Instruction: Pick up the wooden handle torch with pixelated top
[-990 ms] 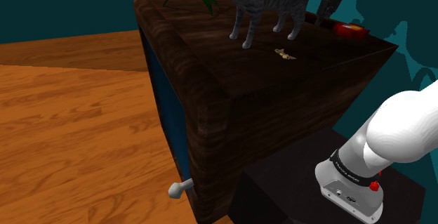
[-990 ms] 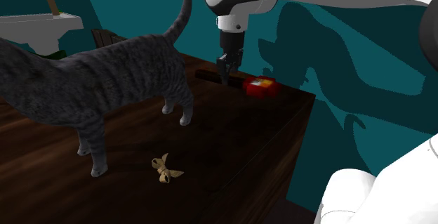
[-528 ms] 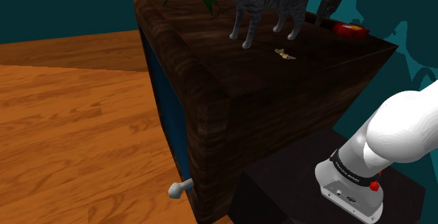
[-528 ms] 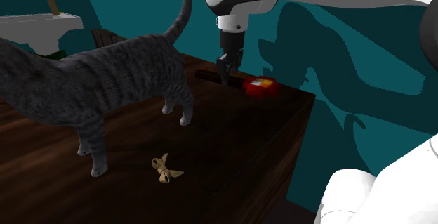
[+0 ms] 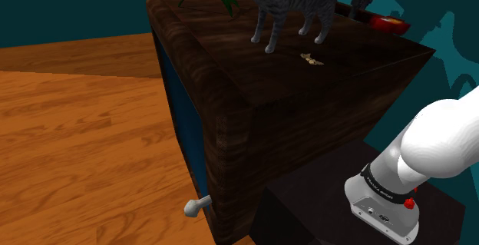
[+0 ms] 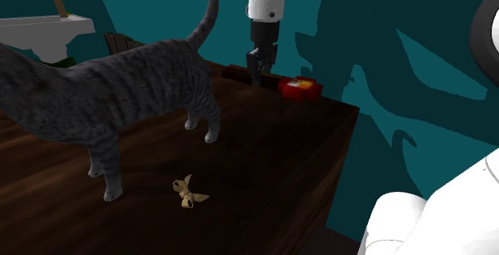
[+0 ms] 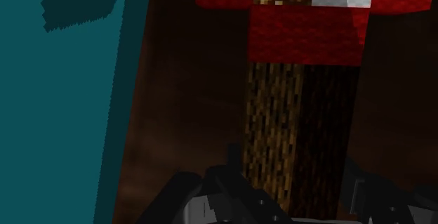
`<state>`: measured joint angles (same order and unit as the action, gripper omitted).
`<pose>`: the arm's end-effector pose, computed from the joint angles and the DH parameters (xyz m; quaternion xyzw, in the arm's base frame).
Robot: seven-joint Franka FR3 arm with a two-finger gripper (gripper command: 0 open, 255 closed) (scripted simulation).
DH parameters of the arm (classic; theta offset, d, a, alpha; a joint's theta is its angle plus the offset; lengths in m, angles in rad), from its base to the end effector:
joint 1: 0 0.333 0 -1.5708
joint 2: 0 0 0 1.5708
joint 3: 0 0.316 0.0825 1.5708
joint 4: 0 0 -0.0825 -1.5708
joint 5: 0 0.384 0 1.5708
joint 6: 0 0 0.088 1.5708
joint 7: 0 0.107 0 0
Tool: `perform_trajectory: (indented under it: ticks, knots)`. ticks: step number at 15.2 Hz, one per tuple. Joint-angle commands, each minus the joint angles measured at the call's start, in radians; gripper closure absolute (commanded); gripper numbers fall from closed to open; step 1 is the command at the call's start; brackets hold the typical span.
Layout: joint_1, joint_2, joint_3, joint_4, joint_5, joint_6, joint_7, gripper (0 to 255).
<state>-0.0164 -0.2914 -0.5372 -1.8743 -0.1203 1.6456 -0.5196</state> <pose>0.3849 -0.2906 0.6132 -0.9998 0.0047 -0.0173 0.0059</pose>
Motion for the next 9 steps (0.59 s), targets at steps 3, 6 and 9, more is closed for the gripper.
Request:
perform_trajectory:
  ticks: [3, 6, 9]
  knots:
    - [0.004, 0.014, 0.001, 0.067, 0.007, -0.054, -0.004, 255]
    - [0.006, 0.027, 0.0, 0.119, 0.014, -0.095, -0.009, 255]
    - [0.007, 0.033, -0.001, 0.14, 0.016, -0.111, -0.011, 255]
